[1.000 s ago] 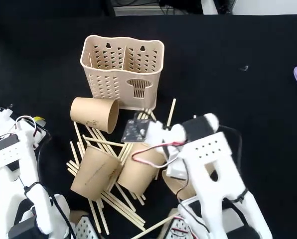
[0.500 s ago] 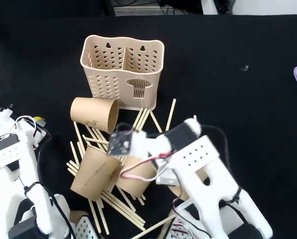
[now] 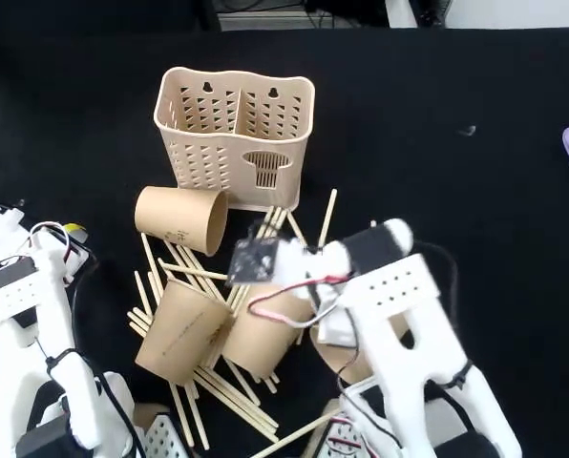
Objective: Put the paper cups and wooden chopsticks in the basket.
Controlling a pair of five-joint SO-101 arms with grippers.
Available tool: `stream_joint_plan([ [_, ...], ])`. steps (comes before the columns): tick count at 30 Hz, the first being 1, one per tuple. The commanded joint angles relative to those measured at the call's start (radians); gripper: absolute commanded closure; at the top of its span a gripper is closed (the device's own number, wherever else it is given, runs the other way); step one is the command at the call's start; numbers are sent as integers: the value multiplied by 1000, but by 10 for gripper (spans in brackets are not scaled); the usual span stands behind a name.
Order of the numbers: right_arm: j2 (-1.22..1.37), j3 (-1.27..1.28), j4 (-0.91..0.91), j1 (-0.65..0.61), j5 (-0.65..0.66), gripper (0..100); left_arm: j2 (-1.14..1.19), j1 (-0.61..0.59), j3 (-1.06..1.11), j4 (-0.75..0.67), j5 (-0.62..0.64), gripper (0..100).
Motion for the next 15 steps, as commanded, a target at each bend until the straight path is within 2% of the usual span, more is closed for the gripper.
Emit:
stream_joint_plan([
  [1, -30, 54, 0, -72, -23, 747, -15, -10, -42, -15, 8, 745],
  [8, -30, 81, -55, 5, -20, 747, -15, -10, -38, -15, 8, 745],
  [15, -30, 81, -140, 186, 32, 747, -18, -10, -35, -14, 8, 745],
])
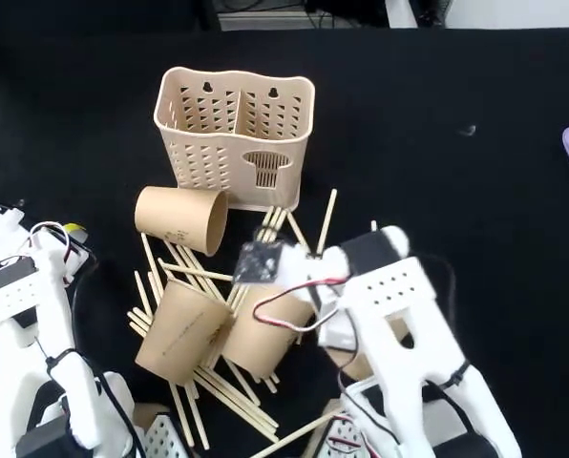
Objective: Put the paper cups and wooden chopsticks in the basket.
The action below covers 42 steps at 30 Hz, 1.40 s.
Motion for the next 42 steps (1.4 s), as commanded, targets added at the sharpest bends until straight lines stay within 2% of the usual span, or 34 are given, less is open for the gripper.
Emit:
stream_joint_plan([
  [1, -30, -2, -43, 94, 37, 747, -18, -10, -35, -14, 8, 745],
  [7, -36, -7, -43, 141, 64, 767, -18, -10, -35, -14, 8, 745],
  [9, -36, -8, -49, 144, 64, 855, -18, -10, -35, -12, 8, 745],
  [11, -36, -16, -51, 144, 64, 986, -20, -10, -35, -12, 8, 745],
  [12, -36, -25, -49, 146, 64, 988, -20, -10, -35, -12, 8, 745],
  [13, -38, -41, -41, 147, 64, 960, -20, -10, -35, -12, 8, 745],
  [16, -38, -133, -26, 175, 64, 991, -21, -10, -35, -12, 8, 745],
  [23, -38, -352, 49, 259, 64, 988, -21, -10, -35, -12, 8, 745],
  [28, -38, -318, 137, 222, 60, 977, -23, -10, -35, -14, 8, 745],
  [32, -74, -266, 130, 196, 64, 826, -23, -10, -35, -14, 8, 745],
  [34, -96, -223, 130, 141, 64, 761, -23, -10, -35, -14, 8, 745],
  [38, -107, -117, 132, 29, 78, 786, -23, -10, -35, -14, 8, 745],
  [40, -99, -97, 133, 29, 106, 802, -23, -12, -35, -12, 8, 745],
  [42, -99, -104, 132, 89, 114, 804, -23, -22, -35, -12, 8, 745],
])
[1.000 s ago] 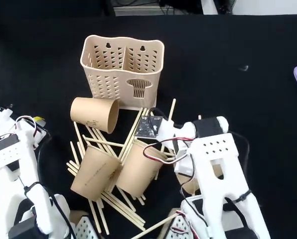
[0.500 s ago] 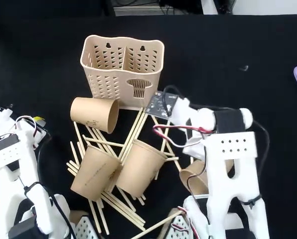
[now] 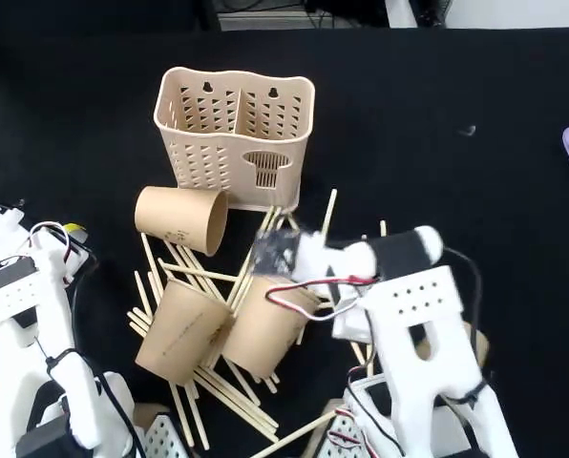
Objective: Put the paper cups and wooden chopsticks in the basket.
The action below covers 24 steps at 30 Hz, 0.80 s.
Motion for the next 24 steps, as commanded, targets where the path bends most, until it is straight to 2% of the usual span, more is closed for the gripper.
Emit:
stream_joint_plan([
  [1, -22, -19, 32, 84, 32, 805, -23, -30, -35, -14, 8, 745],
  [8, -24, -162, 23, 566, 80, 805, -17, -45, -41, -14, 8, 745],
  [16, -24, -171, -100, 1126, 91, 805, -15, -41, -41, -14, 8, 745],
  [21, -24, -165, -81, 1378, 324, 805, -15, -41, -41, -14, 8, 745],
  [24, -24, -168, -2, 1508, 497, 805, -15, -41, -41, -14, 8, 745],
])
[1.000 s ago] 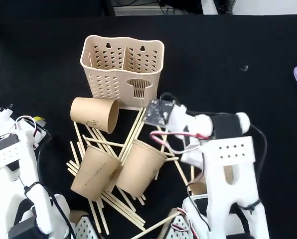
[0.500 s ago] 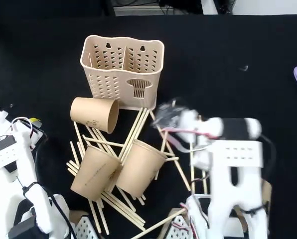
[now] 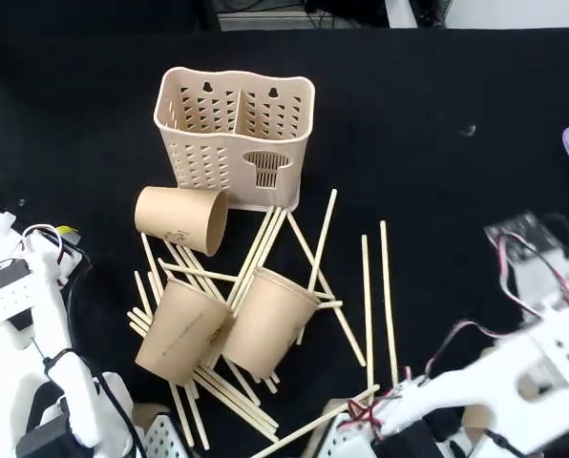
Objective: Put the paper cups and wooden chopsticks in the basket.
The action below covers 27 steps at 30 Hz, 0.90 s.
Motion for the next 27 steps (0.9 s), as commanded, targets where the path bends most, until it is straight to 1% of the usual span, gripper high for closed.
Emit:
stream_joint_plan([
  [1, -24, -53, 92, 178, 224, 807, -15, -2, -42, -14, 8, 745],
  [2, -25, -50, 97, 224, 278, 807, -15, -1, -42, -14, 9, 745],
  [5, -48, -53, 86, 345, 362, 805, -15, -1, -42, -14, 9, 745],
  [6, -58, -53, 87, 391, 410, 805, -15, -1, -42, -14, 9, 745],
  [8, -77, -50, 89, 480, 548, 805, -15, -1, -42, -14, 9, 745],
  [9, -88, -47, 89, 493, 605, 805, -15, -1, -42, -15, 9, 745],
  [10, -94, -47, 84, 493, 638, 807, -15, -1, -42, -15, 11, 745],
  [12, -94, -38, 63, 486, 651, 805, -15, -1, -42, -15, 11, 745],
  [13, -93, -25, 51, 483, 687, 805, -15, -1, -42, -15, 9, 745],
  [14, -93, -12, 46, 483, 752, 805, -15, -1, -42, -15, 9, 745],
  [17, -97, 30, 41, 486, 1026, 805, -15, -1, -42, -15, 9, 745],
  [18, -97, 41, 41, 486, 1077, 805, -15, -1, -42, -15, 9, 745],
  [23, -99, 99, 21, 479, 1232, 805, -15, -1, -42, -15, 9, 745],
  [25, -99, 131, -49, 477, 1240, 805, -15, -1, -42, -15, 9, 745],
  [27, -99, 196, -176, 477, 1241, 805, -15, -1, -42, -15, 9, 745],
])
